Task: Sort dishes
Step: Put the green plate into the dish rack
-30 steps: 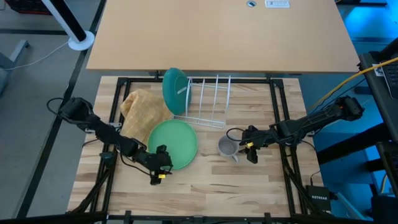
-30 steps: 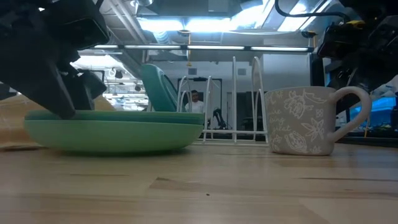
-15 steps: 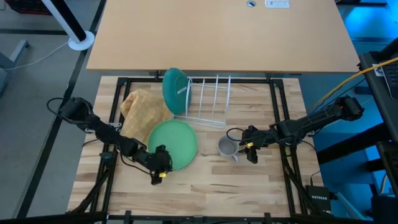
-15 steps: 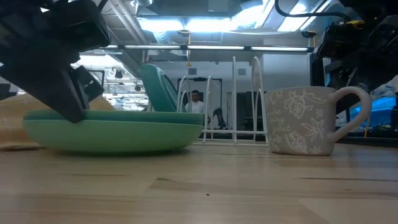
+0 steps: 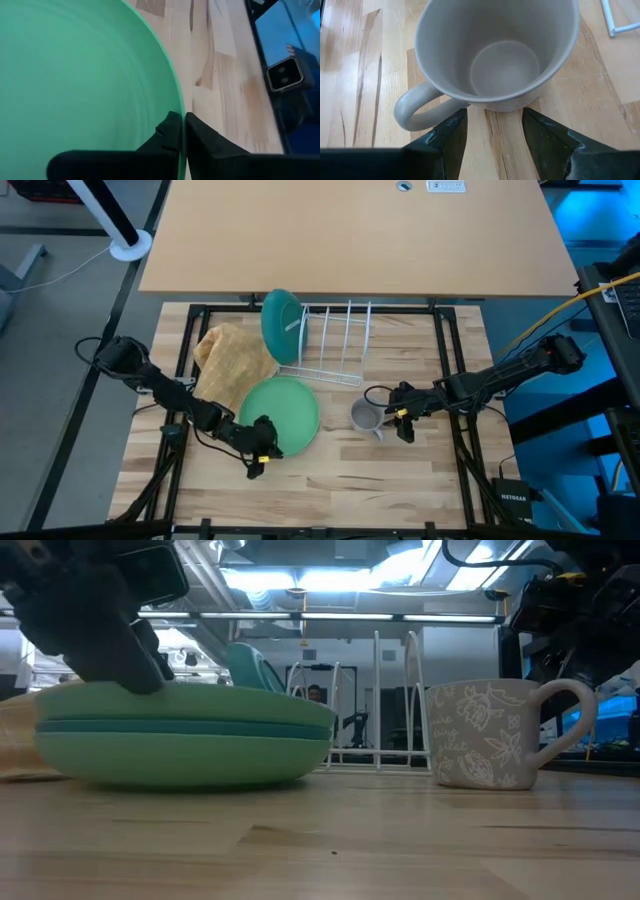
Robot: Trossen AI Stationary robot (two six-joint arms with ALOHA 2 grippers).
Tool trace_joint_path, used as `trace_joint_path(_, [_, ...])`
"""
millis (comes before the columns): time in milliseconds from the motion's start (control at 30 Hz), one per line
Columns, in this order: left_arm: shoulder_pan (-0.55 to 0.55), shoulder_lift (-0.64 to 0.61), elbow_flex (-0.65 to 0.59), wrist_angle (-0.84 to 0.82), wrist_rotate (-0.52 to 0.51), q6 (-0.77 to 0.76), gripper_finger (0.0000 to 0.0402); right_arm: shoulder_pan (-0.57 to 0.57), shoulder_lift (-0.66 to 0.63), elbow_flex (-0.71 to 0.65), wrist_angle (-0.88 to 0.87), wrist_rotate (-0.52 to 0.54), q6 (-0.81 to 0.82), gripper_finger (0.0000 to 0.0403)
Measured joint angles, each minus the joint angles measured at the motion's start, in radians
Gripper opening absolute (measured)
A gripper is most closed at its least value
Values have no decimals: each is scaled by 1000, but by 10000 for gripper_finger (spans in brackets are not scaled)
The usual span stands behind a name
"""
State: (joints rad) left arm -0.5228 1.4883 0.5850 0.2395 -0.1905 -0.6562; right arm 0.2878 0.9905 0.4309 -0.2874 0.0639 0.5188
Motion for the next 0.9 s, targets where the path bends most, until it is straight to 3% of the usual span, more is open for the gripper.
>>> trace_joint_path(433, [0, 0, 0, 271, -4, -31, 2, 0, 0, 0, 0, 0, 0, 195])
trace_joint_path(900, [-1, 0, 0, 539, -127, -17, 0, 0, 0, 0, 0, 0, 0, 195])
